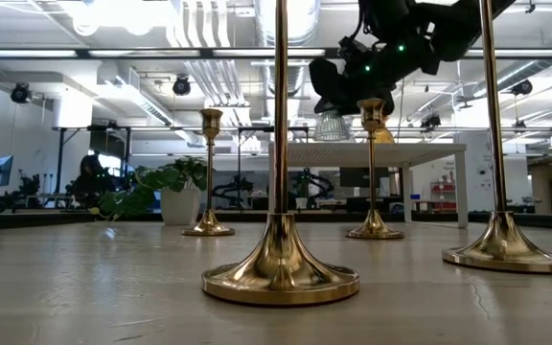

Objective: Pick & Place candle stick holders
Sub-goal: Put the green glass candle holder on the shelf

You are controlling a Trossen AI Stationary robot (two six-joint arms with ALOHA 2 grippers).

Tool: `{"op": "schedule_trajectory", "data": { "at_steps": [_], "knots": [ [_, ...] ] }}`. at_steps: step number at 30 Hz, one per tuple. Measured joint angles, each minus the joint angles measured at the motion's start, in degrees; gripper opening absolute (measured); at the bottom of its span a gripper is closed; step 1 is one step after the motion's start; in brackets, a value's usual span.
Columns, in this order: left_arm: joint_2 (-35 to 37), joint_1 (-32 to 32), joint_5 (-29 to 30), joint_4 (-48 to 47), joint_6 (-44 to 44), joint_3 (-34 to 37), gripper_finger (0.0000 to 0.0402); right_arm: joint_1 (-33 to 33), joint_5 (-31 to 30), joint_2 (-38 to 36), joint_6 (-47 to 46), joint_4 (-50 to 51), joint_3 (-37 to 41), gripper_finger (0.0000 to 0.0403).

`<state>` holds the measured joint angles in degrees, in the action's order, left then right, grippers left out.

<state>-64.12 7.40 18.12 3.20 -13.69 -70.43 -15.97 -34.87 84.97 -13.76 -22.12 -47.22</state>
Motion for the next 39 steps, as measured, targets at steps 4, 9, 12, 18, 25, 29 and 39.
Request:
{"op": "schedule_trajectory", "data": {
  "at_steps": [4, 9, 12, 18, 25, 29, 39],
  "knots": [
    [0.0, 0.0, 0.01, -0.02, 0.0, 0.0, 0.0183, -0.36, 0.65, 0.21, -0.19, -0.86, 0.21, 0.0119],
    [0.0, 0.0, 0.01, 0.0, 0.0, -0.02, 0.0183, -0.34, 1.62, 0.28, 0.59, -0.87, 0.28, 0.0119],
    [0.0, 0.0, 0.01, 0.0, 0.07, -0.02, 0.0183, -0.32, 2.33, 0.3, 0.62, -0.86, 0.36, 0.0119],
    [0.0, 0.0, 0.01, 0.0, 0.31, -0.02, 0.0183, -0.55, 4.51, 0.3, 2.51, -0.88, 0.52, 0.0119],
    [0.0, 0.0, -0.01, 0.0, 0.34, -0.02, 0.0183, -0.77, 8.01, 0.3, 4.62, -0.82, 0.52, 0.0119],
    [0.0, 0.0, -0.01, 0.0, 0.37, -0.02, 0.0183, -0.98, 7.93, 0.32, 2.86, -0.73, 0.26, 0.0119],
    [-0.02, 0.0, -0.01, -0.42, -0.24, -0.02, 0.0183, 8.73, -9.08, 0.34, 3.88, 1.91, -7.06, 0.0119]
  ]
}}
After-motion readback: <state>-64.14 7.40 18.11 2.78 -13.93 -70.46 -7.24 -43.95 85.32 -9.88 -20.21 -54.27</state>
